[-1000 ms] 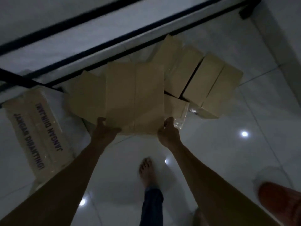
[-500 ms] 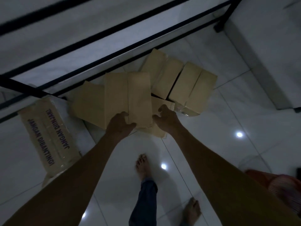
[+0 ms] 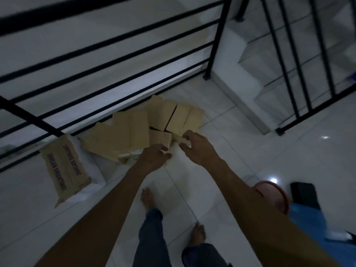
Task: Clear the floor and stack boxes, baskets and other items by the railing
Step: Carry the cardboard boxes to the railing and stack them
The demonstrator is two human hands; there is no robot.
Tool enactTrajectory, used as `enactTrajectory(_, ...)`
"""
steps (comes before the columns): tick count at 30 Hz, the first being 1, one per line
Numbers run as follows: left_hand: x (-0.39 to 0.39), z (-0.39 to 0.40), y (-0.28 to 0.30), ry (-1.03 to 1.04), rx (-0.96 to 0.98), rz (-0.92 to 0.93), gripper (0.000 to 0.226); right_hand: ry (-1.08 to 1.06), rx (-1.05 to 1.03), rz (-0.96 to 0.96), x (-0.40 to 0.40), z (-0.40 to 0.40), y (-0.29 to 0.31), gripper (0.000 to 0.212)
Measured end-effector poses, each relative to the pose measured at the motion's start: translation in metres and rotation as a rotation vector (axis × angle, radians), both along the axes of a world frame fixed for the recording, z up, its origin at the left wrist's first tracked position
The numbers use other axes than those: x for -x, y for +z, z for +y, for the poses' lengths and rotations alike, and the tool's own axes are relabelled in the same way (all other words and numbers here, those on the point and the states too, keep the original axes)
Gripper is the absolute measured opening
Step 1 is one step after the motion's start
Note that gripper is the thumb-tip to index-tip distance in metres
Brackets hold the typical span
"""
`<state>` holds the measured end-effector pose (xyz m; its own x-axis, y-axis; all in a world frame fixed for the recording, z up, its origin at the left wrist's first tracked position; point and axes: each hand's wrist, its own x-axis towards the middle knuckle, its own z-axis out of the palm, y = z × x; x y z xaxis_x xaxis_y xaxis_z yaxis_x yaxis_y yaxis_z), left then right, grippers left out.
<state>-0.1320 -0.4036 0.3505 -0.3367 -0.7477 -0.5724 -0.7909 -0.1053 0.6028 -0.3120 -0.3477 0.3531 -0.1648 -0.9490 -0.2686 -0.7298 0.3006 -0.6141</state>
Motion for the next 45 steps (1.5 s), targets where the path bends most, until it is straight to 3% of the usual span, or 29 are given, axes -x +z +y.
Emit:
enactTrajectory(7,0.047,0.096,0.084,-0.291,0.148,0.06,0.047,-0.123,0.148,0.099,0.05,0.136,0.082,0.038)
enactTrajectory(12,0.071,0.148,0.114,-0.499,0.165,0.061,0.058,-0.271,0.164,0.216,0.076,0.233,0.113,0.04)
enactTrajectory(17,0.085,0.213,0.133,-0.671,0.224,0.129,0.055,-0.46,0.167,0.255,0.072,0.339,0.132,0.04)
enactTrajectory(28,0.104,0.365,0.132,-0.924,0.156,0.173,0.05,-0.86,0.057,0.272,0.035,0.56,0.141,0.042)
enactTrajectory(36,0.16,0.488,0.133,-1.226,0.164,0.184,0.036,-1.187,0.027,0.254,0.007,0.716,0.135,0.04)
enactTrajectory(41,0.183,0.585,0.123,-1.313,0.043,0.183,0.045,-1.355,-0.053,0.197,-0.013,0.811,0.128,0.039)
enactTrajectory(45,0.191,0.671,0.114,-1.265,-0.149,0.148,0.046,-1.434,-0.059,0.149,-0.025,0.887,0.117,0.038)
